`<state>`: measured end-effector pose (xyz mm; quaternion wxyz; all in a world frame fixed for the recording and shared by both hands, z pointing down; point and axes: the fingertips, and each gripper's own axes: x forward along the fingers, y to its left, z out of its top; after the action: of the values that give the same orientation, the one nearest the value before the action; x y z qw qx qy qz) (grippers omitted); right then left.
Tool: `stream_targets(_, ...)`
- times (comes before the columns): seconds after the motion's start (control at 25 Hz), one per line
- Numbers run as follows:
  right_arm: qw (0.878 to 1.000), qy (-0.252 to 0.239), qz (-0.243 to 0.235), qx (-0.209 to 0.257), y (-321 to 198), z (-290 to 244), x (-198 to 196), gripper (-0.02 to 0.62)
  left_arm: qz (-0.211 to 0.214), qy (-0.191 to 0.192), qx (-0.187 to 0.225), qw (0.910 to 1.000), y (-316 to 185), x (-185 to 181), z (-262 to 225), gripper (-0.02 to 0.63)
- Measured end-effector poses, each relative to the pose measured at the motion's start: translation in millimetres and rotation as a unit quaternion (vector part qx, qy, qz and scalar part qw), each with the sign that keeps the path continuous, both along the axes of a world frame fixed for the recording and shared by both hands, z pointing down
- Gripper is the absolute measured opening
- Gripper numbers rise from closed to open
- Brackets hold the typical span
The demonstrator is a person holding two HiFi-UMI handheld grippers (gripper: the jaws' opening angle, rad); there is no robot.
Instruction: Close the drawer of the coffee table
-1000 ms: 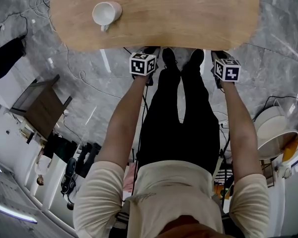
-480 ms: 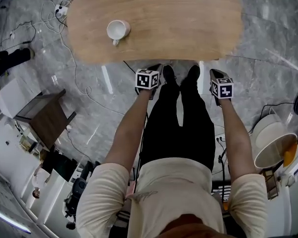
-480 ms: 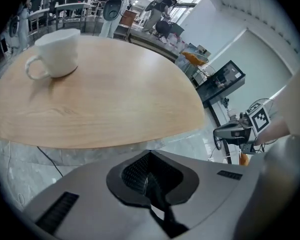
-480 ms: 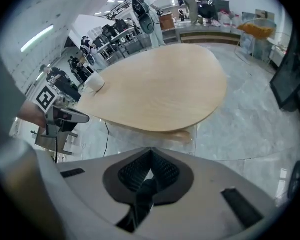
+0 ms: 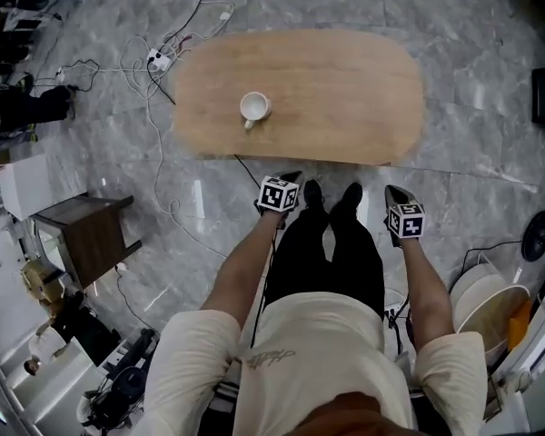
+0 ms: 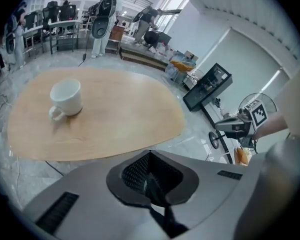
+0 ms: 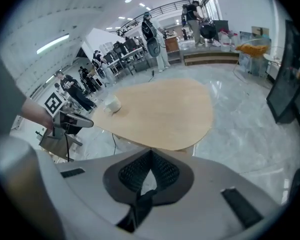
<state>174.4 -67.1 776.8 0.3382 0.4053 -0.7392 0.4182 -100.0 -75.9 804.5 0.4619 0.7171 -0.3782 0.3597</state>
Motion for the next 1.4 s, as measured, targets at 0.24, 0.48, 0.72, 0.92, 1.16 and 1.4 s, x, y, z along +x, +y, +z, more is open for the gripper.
stream_targets(0.24, 0.993, -0.041, -0.032, 0.108, -22.8, -114.1, -28.1, -0.005, 0.028, 0.019, 0.083, 0.996, -11.6, 11.6, -103.6, 0.002)
stream_targets(0.48, 0.974, -0.077, -0.019, 0.211, -48.4, -227.8, -42.1, -0.005, 0.0, 0.044, 0.182, 0.9823, -37.1, 16.9, -209.2, 0.002)
stream_targets(0.72, 0.949, -0.093, -0.027, 0.302, -49.2, -330.5, -52.4, -0.006, 0.0, 0.053, 0.284, 0.9573, -38.1, 16.6, -314.2, 0.002)
stream_targets(0.92, 0.92, -0.119, -0.035, 0.371, -48.3, -415.3, -62.0, -0.006, 0.01, 0.072, 0.35, 0.9341, -44.8, 26.5, -389.9, 0.002)
stream_targets(1.16, 0.895, -0.151, -0.054, 0.416, -44.8, -504.1, -89.1, -0.006, 0.021, 0.079, 0.431, 0.8987, -55.6, 23.9, -496.1, 0.002)
stream_targets(1.4, 0.872, -0.18, -0.08, 0.448, -24.5, -571.4, -103.6, -0.006, 0.018, 0.112, 0.473, 0.874, -47.0, 23.3, -563.2, 0.002)
